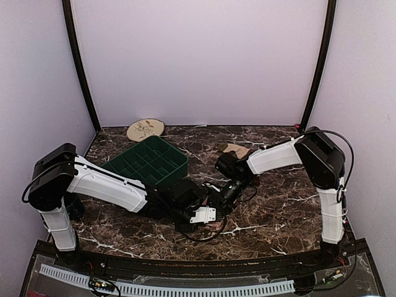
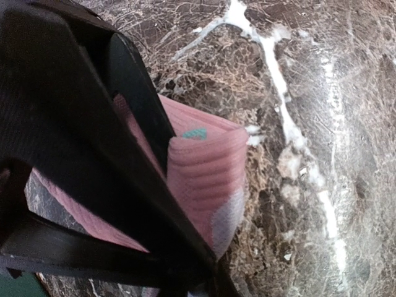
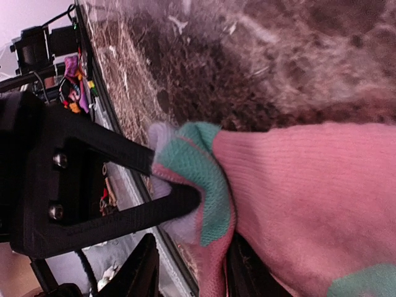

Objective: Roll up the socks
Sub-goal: Pass from the right arm to the left, then adjust the sock at the center of the board, then roll the sock at the center of the board.

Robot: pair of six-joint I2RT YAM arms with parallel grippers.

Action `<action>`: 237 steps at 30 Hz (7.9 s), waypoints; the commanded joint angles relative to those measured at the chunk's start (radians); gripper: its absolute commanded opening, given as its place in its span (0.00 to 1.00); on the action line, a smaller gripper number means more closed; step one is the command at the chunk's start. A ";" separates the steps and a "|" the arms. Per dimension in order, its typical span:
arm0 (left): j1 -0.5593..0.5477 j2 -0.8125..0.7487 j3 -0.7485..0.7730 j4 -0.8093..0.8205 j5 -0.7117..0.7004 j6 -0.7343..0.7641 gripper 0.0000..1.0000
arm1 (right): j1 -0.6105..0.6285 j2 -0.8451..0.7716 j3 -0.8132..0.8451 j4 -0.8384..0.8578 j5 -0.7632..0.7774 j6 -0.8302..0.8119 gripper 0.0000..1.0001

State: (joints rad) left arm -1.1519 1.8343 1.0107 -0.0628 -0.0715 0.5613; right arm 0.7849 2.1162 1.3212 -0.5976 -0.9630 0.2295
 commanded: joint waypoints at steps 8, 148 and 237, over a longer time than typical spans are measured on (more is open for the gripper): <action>0.012 0.047 0.042 -0.190 0.215 -0.036 0.11 | -0.029 -0.110 -0.113 0.095 0.140 0.052 0.40; -0.027 0.077 0.117 -0.126 -0.032 -0.032 0.27 | 0.051 0.073 0.187 -0.184 0.661 -0.018 0.15; 0.098 0.226 0.498 -0.769 0.539 -0.154 0.03 | 0.093 -0.885 -0.655 0.270 0.916 0.292 0.60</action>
State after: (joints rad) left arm -1.0492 2.0445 1.4803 -0.7918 0.4374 0.4099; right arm 0.8101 1.3128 0.7452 -0.4126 -0.1345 0.4774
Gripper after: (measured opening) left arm 0.072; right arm 0.608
